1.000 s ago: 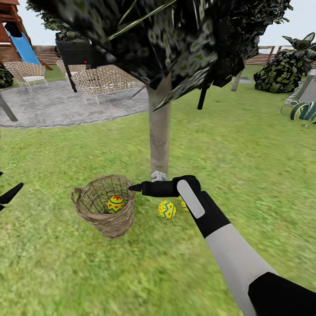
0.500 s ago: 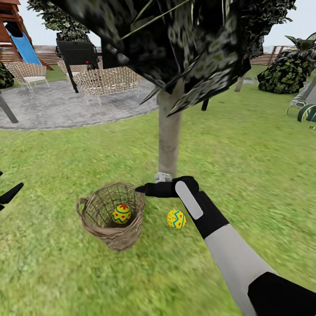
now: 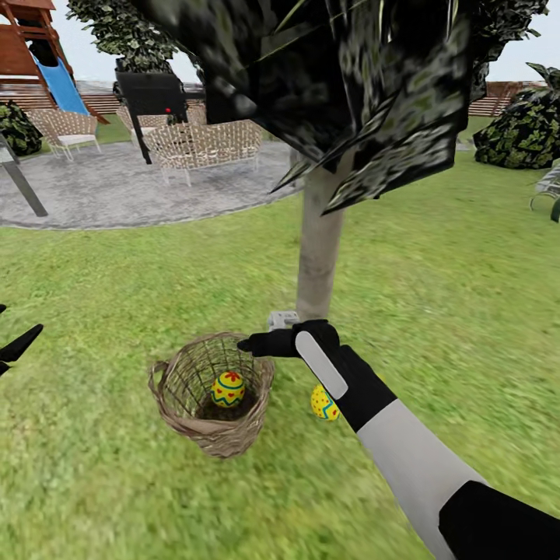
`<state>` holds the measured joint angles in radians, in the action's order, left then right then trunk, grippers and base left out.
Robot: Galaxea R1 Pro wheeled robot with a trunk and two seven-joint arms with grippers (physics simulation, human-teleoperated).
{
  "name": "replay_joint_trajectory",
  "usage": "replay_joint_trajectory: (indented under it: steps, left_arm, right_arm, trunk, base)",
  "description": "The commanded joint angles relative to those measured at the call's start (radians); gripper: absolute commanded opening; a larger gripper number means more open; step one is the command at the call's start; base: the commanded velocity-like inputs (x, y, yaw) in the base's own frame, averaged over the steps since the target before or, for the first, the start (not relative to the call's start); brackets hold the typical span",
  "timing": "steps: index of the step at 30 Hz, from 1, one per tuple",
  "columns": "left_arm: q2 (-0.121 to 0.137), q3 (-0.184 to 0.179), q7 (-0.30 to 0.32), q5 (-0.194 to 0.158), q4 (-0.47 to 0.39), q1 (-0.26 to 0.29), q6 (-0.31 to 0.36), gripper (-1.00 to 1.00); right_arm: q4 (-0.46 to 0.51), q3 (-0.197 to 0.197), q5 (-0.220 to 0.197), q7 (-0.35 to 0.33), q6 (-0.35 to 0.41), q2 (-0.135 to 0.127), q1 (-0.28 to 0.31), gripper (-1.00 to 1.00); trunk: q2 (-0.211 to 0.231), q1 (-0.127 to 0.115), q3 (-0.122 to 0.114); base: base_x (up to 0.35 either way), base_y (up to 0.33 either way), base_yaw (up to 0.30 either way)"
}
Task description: Take the three Easter eggs out of the wicker basket on the lawn in the garden, then place them on the lawn next to a single tree (choose any tree) so that all three eggs are next to the same tree and none are left in the basket.
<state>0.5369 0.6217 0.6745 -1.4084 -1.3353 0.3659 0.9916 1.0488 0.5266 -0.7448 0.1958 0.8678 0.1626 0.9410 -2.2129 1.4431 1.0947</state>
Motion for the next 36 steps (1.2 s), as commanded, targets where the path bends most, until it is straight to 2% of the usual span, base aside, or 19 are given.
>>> replay_joint_trajectory:
  steps: [1,11,16,19,22,26,28,32,36]
  left_arm:
    - [0.000,0.001,0.005,0.002,0.002,0.001,0.004,1.00]
    - [0.001,0.000,0.005,0.001,0.004,0.001,0.005,1.00]
    - [0.001,0.000,0.005,0.002,0.004,0.001,0.006,1.00]
    - [0.001,0.000,0.005,0.002,0.003,0.001,0.005,1.00]
    - [0.001,0.000,0.005,0.002,0.001,0.001,0.004,1.00]
    - [0.000,-0.001,0.005,0.002,-0.002,0.001,0.004,1.00]
    - [-0.001,-0.002,0.005,0.002,-0.003,0.001,0.004,1.00]
    - [-0.013,0.001,0.005,0.002,-0.004,0.001,0.004,1.00]
    - [-0.014,0.001,0.005,0.002,-0.005,0.001,0.004,1.00]
  right_arm:
    - [0.001,0.002,-0.011,0.010,0.002,0.000,0.001,1.00]
    - [-0.002,0.004,-0.017,0.011,0.002,0.000,0.001,1.00]
    - [-0.006,0.004,-0.014,0.015,0.003,0.000,0.001,1.00]
    - [-0.024,0.004,-0.013,0.056,0.003,0.000,0.001,1.00]
    - [-0.083,0.006,-0.017,0.129,-0.001,0.003,0.000,1.00]
    - [-0.144,0.008,-0.017,0.156,-0.039,0.012,-0.008,1.00]
    - [-0.165,0.018,-0.018,0.159,-0.061,0.012,-0.009,1.00]
    - [-0.190,0.101,-0.021,0.158,-0.072,0.012,-0.011,1.00]
    - [-0.192,0.110,-0.039,0.153,-0.072,0.012,-0.011,1.00]
  trunk:
    - [0.000,0.000,0.001]
    - [0.000,0.000,0.001]
    - [0.000,0.000,-0.003]
    - [0.000,0.000,-0.006]
    - [0.000,0.000,-0.009]
    - [0.000,0.000,-0.011]
    - [0.000,0.000,-0.012]
    - [0.000,0.000,-0.012]
    - [0.000,0.000,-0.012]
  base:
    - [0.001,0.314,0.001]
    - [0.000,0.320,-0.008]
    - [0.045,0.320,-0.237]
    - [0.136,0.310,-0.261]
    - [0.204,0.273,-0.265]
    - [0.174,0.179,-0.200]
    - [0.037,0.037,-0.043]
    - [0.007,0.026,-0.008]
    - [0.043,0.200,-0.001]
